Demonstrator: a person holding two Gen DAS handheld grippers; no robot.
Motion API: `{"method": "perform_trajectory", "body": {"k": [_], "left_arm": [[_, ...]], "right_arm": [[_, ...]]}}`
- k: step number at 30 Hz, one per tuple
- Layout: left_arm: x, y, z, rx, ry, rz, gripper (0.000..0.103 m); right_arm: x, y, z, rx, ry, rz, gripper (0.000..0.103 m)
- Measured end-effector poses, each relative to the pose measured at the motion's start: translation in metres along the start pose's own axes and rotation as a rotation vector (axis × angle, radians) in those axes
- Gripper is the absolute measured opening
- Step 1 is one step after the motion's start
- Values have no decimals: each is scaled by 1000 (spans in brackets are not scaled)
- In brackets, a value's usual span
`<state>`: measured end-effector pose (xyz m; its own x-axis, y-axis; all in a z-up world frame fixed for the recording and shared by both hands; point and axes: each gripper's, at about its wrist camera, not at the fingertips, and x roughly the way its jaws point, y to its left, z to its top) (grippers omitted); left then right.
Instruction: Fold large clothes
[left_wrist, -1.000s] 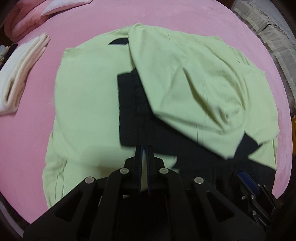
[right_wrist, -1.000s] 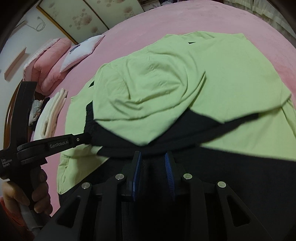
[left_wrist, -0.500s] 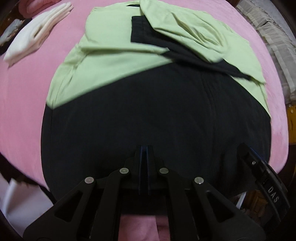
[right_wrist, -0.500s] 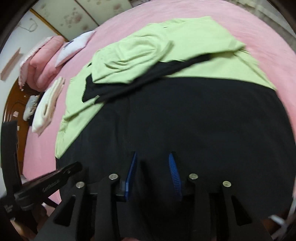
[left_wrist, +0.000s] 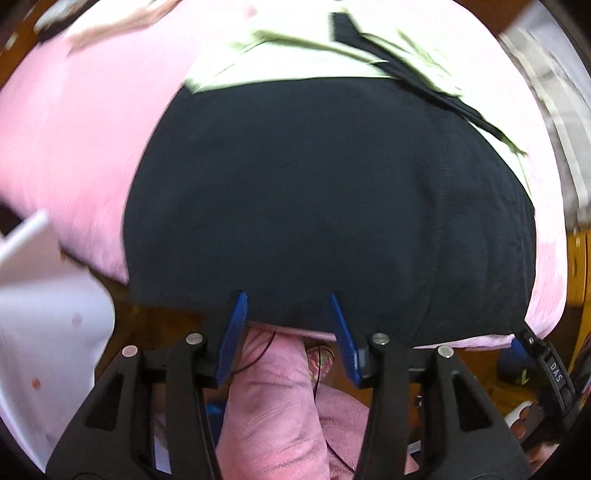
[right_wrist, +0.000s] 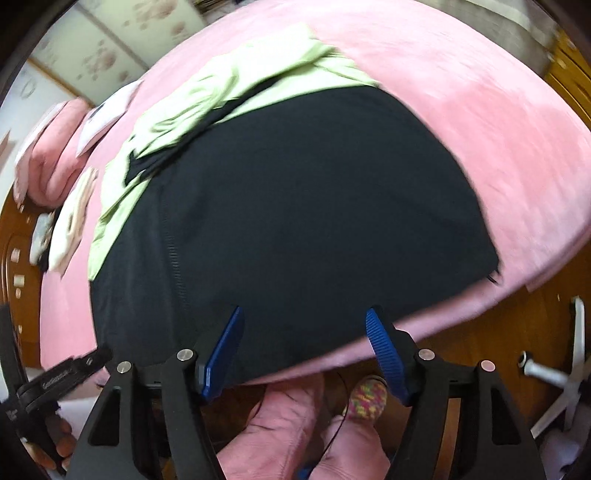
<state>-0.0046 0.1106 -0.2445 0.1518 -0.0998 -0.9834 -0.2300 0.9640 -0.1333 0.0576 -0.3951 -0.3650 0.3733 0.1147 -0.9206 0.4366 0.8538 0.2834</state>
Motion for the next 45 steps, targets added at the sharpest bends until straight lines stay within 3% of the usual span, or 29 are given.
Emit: {"method": "perform_trajectory", "body": {"k": [7, 12, 16, 19, 22, 24, 26, 30, 32, 34, 35, 37, 45], "left_arm": [[17, 75, -19, -165, -34, -41, 44], [33, 127, -33, -350, -65, -165, 44], [41, 147, -37, -403, -100, -188, 45], [47, 161, -41, -438, -102, -223, 47], [48, 164, -46, -462, -115, -265, 52], [48, 169, -49, -473, -126, -291, 53], [47, 170, -50, -487, -137, -320, 56], [50, 178, -50, -527, -134, -365, 57], [50, 184, -53, -535, -138, -379, 57], [51, 188, -53, -546, -137, -389, 57], [53, 185, -51, -553, -139, -394, 57], [60, 182, -49, -567, -141, -396, 57], [65, 171, -44, -574, -184, -350, 57]], "right_arm": [[-8, -85, -23, 275, -41, 94, 70], [-4, -137, -34, 486, -113, 176, 70], [4, -177, -45, 659, -183, 266, 70], [8, -193, -47, 720, -232, 305, 70], [15, -208, -45, 785, -246, 285, 68], [21, -219, -44, 867, -257, 259, 58], [27, -222, -37, 917, -263, 281, 57], [32, -234, -26, 980, -264, 296, 55], [33, -236, -22, 1012, -236, 355, 42], [32, -246, -26, 1068, -220, 480, 28], [30, -249, -29, 1076, -221, 509, 27], [23, -255, -30, 1045, -222, 561, 23], [-5, -254, -7, 860, -171, 621, 22]]}}
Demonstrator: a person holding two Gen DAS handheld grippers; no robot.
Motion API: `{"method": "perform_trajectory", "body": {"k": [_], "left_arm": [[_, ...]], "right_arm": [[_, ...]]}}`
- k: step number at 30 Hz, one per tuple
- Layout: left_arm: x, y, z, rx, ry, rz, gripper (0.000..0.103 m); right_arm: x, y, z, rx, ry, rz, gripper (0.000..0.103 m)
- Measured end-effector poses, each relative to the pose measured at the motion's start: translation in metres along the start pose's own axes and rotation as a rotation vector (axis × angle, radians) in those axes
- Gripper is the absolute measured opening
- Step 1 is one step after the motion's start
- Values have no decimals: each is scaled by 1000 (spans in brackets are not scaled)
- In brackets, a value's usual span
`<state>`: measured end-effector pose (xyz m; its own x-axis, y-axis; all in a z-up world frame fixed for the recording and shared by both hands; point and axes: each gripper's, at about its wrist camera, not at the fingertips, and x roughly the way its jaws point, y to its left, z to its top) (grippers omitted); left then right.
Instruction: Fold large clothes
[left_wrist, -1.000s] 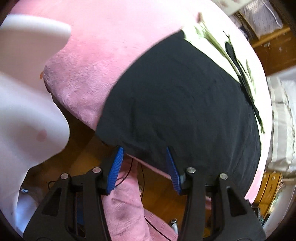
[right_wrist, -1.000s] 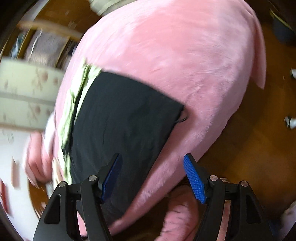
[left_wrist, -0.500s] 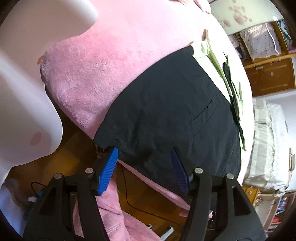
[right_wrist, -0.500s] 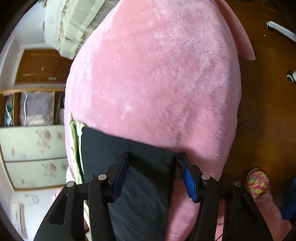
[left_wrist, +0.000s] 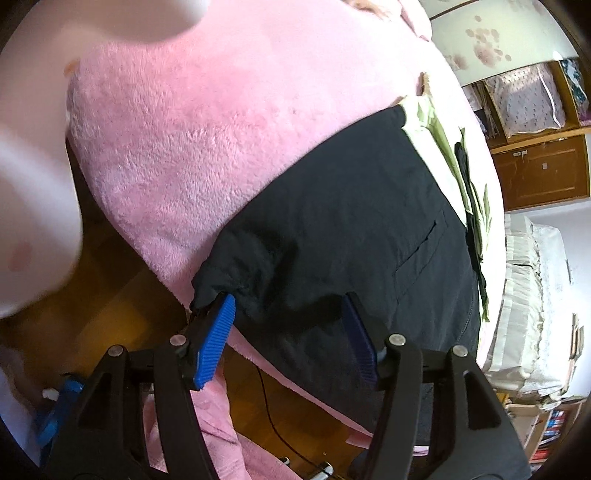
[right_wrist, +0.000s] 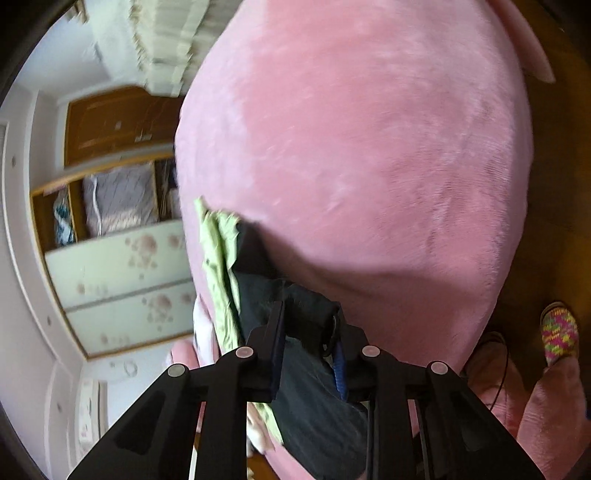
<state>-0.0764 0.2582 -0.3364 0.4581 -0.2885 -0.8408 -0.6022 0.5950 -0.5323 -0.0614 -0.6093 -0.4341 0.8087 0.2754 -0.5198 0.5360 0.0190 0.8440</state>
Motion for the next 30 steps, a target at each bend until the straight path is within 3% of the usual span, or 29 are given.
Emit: {"method": "perform_trajectory", "body": {"k": [2, 5, 8, 12, 15, 18, 19, 20, 23, 30], "left_arm": [[-8, -6, -5, 40, -33, 19, 57], [-22, -16, -9, 148, -91, 114, 57], [-23, -15, -2, 202, -91, 189, 57], [-7, -15, 12, 215, -31, 122, 57], [8, -14, 20, 210, -42, 138, 57], [9, -18, 23, 173, -43, 149, 38], [8, -21, 22, 175, -49, 151, 22], [2, -23, 20, 181, -64, 146, 17], [-11, -30, 14, 177, -84, 91, 12], [-41, -96, 27, 165, -114, -176, 10]], "right_arm": [[-5, 12, 4, -63, 26, -26, 22], [-9, 14, 11, -151, 64, -51, 21], [-4, 27, 11, -211, 90, -77, 21], [0, 36, 9, -196, 106, -61, 21], [3, 45, 0, -206, 124, -46, 21], [-2, 52, -8, -231, 151, -50, 21], [-5, 53, -8, -239, 165, -60, 21], [6, 57, -10, -240, 172, -61, 21], [10, 70, -16, -231, 202, -26, 20], [32, 130, -37, -263, 226, 88, 14]]}}
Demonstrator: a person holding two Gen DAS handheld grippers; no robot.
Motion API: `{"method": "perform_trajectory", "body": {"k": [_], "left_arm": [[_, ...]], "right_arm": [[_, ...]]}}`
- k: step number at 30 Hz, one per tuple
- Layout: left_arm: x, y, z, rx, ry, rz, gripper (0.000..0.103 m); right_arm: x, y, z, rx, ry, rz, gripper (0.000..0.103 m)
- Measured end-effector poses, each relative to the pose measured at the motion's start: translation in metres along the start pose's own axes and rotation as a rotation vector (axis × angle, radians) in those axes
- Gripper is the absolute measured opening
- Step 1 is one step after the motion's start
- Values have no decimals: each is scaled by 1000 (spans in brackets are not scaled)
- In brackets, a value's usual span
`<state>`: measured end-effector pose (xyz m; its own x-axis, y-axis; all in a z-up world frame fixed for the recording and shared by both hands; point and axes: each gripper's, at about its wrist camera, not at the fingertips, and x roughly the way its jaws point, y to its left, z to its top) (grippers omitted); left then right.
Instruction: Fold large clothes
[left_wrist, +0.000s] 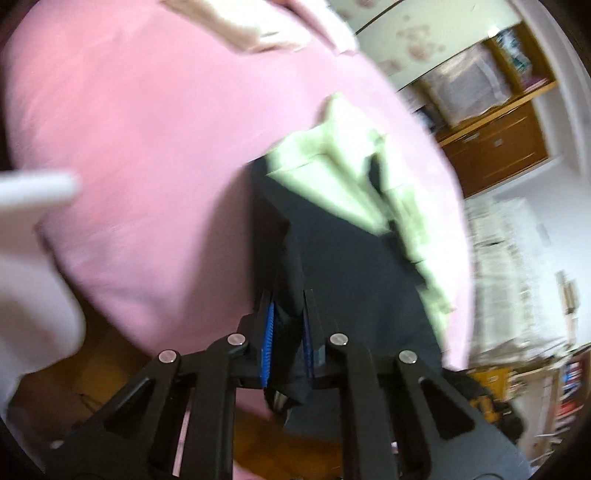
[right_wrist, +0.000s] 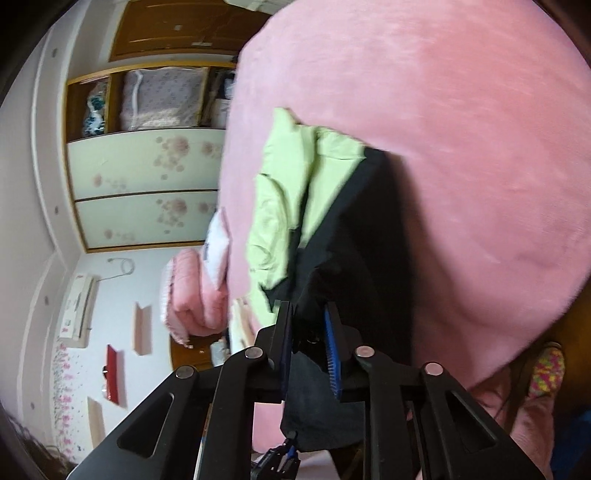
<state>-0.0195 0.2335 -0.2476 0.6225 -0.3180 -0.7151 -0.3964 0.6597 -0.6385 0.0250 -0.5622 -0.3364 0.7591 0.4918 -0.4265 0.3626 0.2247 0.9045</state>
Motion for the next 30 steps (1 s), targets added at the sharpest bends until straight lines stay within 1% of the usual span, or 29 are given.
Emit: {"method": "perform_trajectory", "body": {"k": [1, 3, 5, 7, 8, 11, 14, 16, 18, 19, 20, 22, 25, 27, 28, 30], "left_arm": [[0, -12, 8, -12, -11, -43, 10], [0, -35, 30, -53, -46, -133, 9], [-1, -55, 49, -74, -81, -188, 9], [-1, -77, 75, -70, -125, -245, 9], [-1, -89, 91, -61, -152, -287, 8], [-7, -109, 136, -44, -218, -348, 8], [-3, -128, 175, -33, -259, -372, 8], [5, -140, 204, -20, -275, -378, 8], [19, -154, 235, -8, -279, -375, 8], [29, -164, 253, 8, -276, -367, 8], [34, -170, 265, 21, -275, -358, 8], [53, -186, 293, 62, -277, -315, 8], [101, -208, 332, 94, -248, -256, 8], [141, -224, 358, 145, -228, -182, 8], [155, -227, 361, 167, -221, -154, 8], [199, -237, 377, 215, -188, -52, 8]], "right_arm": [[3, 5, 1, 1, 1, 15, 13], [15, 27, 6, -15, -15, 62, 12], [24, 48, 14, -23, -30, 110, 12], [33, 69, 21, -26, -52, 164, 11], [34, 77, 28, -27, -63, 194, 11], [47, 111, 52, -35, -120, 273, 10], [62, 142, 78, -51, -154, 330, 10], [77, 166, 98, -73, -170, 347, 10], [93, 191, 121, -110, -182, 336, 9], [100, 203, 133, -131, -188, 338, 4], [108, 215, 145, -151, -191, 326, 4], [124, 238, 167, -199, -210, 281, 4], [156, 258, 196, -224, -221, 240, 4], [184, 268, 218, -239, -240, 196, 4], [197, 272, 228, -245, -258, 173, 4], [224, 272, 249, -240, -294, 112, 4]]}}
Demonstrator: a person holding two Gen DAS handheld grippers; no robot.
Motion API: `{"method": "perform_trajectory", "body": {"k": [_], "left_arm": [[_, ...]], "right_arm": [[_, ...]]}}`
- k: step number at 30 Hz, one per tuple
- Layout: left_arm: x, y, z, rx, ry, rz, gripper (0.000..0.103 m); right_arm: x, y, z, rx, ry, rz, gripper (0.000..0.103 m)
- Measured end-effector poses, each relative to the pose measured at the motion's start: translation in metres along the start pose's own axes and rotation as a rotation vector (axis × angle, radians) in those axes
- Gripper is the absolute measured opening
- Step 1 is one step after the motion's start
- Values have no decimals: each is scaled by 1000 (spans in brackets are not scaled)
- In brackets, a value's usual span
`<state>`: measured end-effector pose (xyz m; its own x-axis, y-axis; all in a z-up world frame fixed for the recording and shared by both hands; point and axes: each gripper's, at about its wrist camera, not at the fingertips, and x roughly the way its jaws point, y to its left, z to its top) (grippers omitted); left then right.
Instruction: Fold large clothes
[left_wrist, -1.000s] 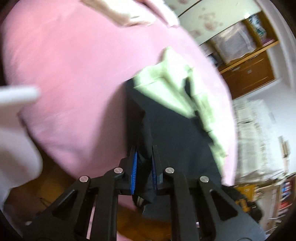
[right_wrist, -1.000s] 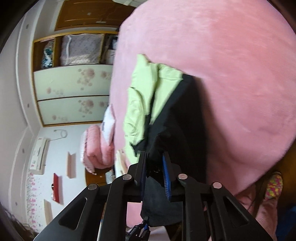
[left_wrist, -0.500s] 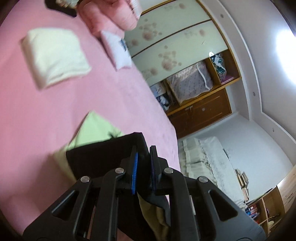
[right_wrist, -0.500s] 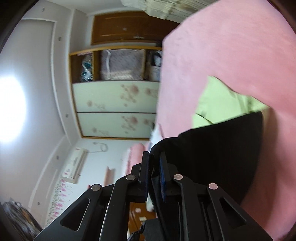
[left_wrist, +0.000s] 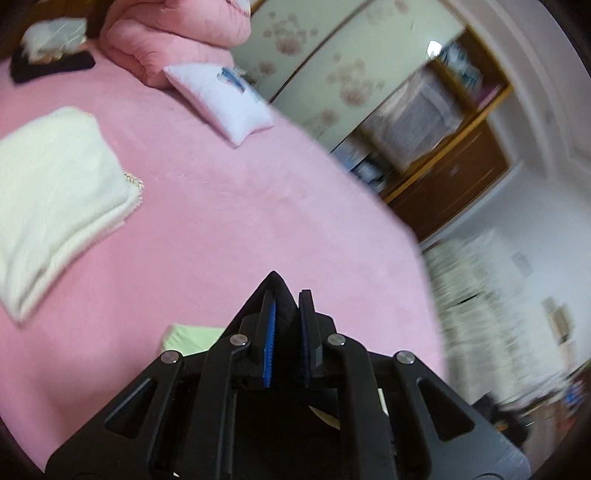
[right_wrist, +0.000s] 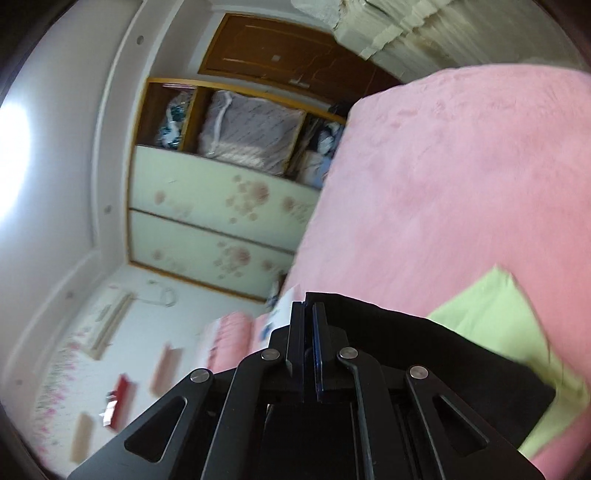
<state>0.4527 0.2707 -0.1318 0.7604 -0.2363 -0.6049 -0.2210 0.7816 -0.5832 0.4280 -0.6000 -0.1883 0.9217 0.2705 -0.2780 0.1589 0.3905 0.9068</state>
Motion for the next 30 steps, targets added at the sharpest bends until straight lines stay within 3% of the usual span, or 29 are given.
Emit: {"method": "perform_trajectory", "body": {"k": [4, 8, 9, 12, 14, 18, 23, 24, 26, 30], "left_arm": [[56, 1, 1, 32, 71, 56, 10], [84, 1, 0, 59, 96, 148, 18], [86, 0, 0, 66, 97, 146, 20], [74, -7, -8, 86, 95, 120, 39], [65, -15, -17, 110, 95, 109, 47], [44, -33, -59, 202, 196, 92, 48], [53, -61, -140, 342, 364, 104, 48], [50, -60, -155, 360, 387, 111, 46], [52, -69, -189, 377, 430, 104, 29], [52, -75, -236, 367, 495, 101, 24]], "right_arm": [[49, -32, 14, 80, -35, -114, 4], [56, -59, 17, 159, -60, -196, 8], [55, -59, 19, 161, -69, -206, 10], [49, -55, 18, 130, -57, -250, 30], [47, -58, 14, 117, -25, -245, 30], [43, -53, -13, 25, 114, -254, 30], [52, -37, -98, -205, 363, -315, 30], [58, -30, -126, -299, 432, -330, 30], [65, -19, -171, -450, 534, -328, 24], [69, -10, -244, -649, 683, -307, 11]]}}
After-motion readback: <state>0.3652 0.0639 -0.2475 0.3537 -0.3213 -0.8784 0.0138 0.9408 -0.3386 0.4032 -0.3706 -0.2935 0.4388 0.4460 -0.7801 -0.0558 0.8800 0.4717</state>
